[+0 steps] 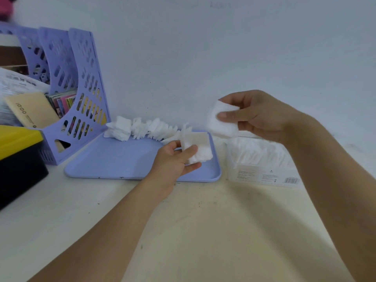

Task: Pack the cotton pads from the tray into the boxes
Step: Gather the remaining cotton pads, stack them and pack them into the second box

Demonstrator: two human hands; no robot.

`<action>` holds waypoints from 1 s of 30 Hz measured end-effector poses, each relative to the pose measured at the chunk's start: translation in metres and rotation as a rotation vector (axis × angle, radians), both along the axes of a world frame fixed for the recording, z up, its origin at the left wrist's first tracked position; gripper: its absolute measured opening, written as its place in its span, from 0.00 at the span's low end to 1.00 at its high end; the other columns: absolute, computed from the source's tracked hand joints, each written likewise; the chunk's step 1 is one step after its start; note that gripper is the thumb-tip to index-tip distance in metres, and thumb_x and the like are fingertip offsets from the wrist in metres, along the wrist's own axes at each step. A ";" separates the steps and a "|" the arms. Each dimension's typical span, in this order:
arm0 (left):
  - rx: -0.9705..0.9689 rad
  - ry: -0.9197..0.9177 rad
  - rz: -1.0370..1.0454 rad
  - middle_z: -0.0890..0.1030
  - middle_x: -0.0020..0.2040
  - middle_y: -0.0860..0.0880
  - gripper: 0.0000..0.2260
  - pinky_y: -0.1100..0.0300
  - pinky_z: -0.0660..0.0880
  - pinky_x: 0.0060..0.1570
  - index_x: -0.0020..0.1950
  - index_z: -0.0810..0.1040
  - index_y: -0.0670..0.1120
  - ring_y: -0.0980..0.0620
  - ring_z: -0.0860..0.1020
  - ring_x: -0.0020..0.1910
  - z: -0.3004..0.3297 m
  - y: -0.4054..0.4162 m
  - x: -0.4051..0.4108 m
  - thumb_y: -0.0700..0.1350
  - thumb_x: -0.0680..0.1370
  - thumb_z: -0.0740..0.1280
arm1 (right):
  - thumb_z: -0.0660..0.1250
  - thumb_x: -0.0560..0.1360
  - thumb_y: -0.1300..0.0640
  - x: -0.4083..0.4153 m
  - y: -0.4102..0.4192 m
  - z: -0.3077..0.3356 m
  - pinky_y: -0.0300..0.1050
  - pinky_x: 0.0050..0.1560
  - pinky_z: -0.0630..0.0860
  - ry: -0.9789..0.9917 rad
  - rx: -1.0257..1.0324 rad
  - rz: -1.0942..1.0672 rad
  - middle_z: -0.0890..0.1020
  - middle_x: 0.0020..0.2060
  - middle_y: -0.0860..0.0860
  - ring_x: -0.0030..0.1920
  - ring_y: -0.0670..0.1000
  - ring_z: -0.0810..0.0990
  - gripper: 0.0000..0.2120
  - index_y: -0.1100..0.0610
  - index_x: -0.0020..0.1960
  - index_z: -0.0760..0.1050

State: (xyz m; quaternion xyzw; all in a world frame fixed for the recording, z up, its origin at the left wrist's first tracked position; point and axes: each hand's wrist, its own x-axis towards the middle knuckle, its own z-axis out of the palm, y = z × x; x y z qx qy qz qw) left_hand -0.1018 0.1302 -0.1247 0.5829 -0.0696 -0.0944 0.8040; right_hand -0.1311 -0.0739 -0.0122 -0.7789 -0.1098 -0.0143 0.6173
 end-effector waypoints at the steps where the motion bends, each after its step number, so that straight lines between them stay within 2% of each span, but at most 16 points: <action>1: 0.009 -0.008 -0.001 0.85 0.52 0.46 0.10 0.59 0.82 0.44 0.58 0.80 0.42 0.48 0.86 0.50 0.000 0.000 -0.001 0.40 0.78 0.72 | 0.71 0.74 0.68 -0.001 0.008 -0.002 0.41 0.47 0.83 0.008 0.025 0.069 0.87 0.50 0.56 0.51 0.53 0.87 0.14 0.62 0.59 0.81; 6: 0.051 -0.053 -0.056 0.85 0.57 0.42 0.13 0.55 0.83 0.47 0.64 0.78 0.43 0.45 0.85 0.53 0.001 0.002 -0.003 0.37 0.79 0.69 | 0.75 0.72 0.68 0.010 0.035 -0.027 0.43 0.45 0.83 -0.074 -0.232 0.052 0.86 0.50 0.60 0.48 0.54 0.86 0.14 0.63 0.57 0.82; 9: 0.030 -0.036 -0.068 0.85 0.57 0.43 0.11 0.55 0.83 0.47 0.63 0.79 0.44 0.45 0.85 0.54 0.004 0.003 -0.004 0.39 0.81 0.67 | 0.77 0.71 0.66 0.017 0.034 -0.034 0.41 0.42 0.83 -0.107 -0.285 0.002 0.84 0.43 0.57 0.42 0.52 0.83 0.14 0.61 0.56 0.83; 10: 0.008 -0.021 -0.074 0.85 0.57 0.42 0.11 0.55 0.83 0.47 0.63 0.79 0.44 0.44 0.85 0.55 0.005 0.003 -0.004 0.40 0.82 0.66 | 0.77 0.72 0.66 0.019 0.033 -0.036 0.42 0.43 0.82 -0.105 -0.277 0.000 0.83 0.43 0.57 0.42 0.52 0.82 0.15 0.60 0.57 0.82; 12: -0.053 0.006 -0.095 0.84 0.57 0.41 0.11 0.54 0.83 0.46 0.62 0.80 0.41 0.44 0.84 0.55 0.006 0.004 -0.005 0.40 0.82 0.63 | 0.76 0.73 0.65 0.021 0.030 -0.039 0.42 0.47 0.83 -0.066 -0.246 0.015 0.84 0.48 0.60 0.47 0.54 0.85 0.16 0.60 0.60 0.81; 14: -0.088 -0.011 -0.131 0.84 0.56 0.40 0.14 0.54 0.83 0.46 0.62 0.80 0.41 0.44 0.84 0.53 0.007 0.005 -0.005 0.40 0.77 0.67 | 0.73 0.75 0.65 0.020 0.026 -0.039 0.42 0.49 0.83 -0.013 -0.228 0.050 0.85 0.54 0.60 0.53 0.54 0.86 0.16 0.61 0.63 0.80; 16: -0.080 -0.059 -0.158 0.85 0.55 0.40 0.19 0.55 0.82 0.46 0.64 0.79 0.43 0.43 0.84 0.53 0.006 0.006 -0.004 0.35 0.73 0.70 | 0.71 0.78 0.64 0.019 0.022 -0.039 0.41 0.51 0.82 0.023 -0.201 0.097 0.85 0.55 0.57 0.55 0.53 0.85 0.15 0.61 0.64 0.80; 18: -0.064 -0.107 -0.176 0.85 0.54 0.42 0.22 0.55 0.82 0.48 0.65 0.78 0.45 0.43 0.84 0.54 0.005 0.007 -0.004 0.29 0.74 0.69 | 0.69 0.79 0.63 0.018 0.018 -0.039 0.43 0.53 0.82 0.035 -0.158 0.128 0.85 0.57 0.56 0.57 0.54 0.84 0.14 0.59 0.64 0.80; 22: -0.097 -0.115 -0.173 0.84 0.57 0.40 0.26 0.55 0.82 0.50 0.69 0.75 0.50 0.42 0.84 0.56 0.007 0.007 -0.007 0.30 0.75 0.71 | 0.67 0.80 0.63 0.019 0.012 -0.040 0.46 0.57 0.81 0.075 -0.026 0.183 0.82 0.61 0.58 0.60 0.57 0.83 0.15 0.60 0.66 0.78; 27: -0.107 -0.120 -0.166 0.85 0.58 0.42 0.24 0.56 0.82 0.48 0.69 0.75 0.51 0.44 0.84 0.54 0.009 0.006 -0.008 0.35 0.75 0.72 | 0.65 0.80 0.63 0.021 0.008 -0.043 0.41 0.52 0.81 0.139 0.085 0.207 0.84 0.59 0.56 0.57 0.52 0.84 0.16 0.60 0.67 0.77; 30: -0.099 -0.129 -0.179 0.85 0.58 0.43 0.25 0.57 0.82 0.49 0.70 0.75 0.51 0.46 0.85 0.53 0.010 0.007 -0.009 0.37 0.74 0.72 | 0.65 0.80 0.63 0.021 0.007 -0.045 0.41 0.50 0.81 0.151 0.109 0.214 0.84 0.58 0.56 0.56 0.52 0.84 0.16 0.61 0.67 0.77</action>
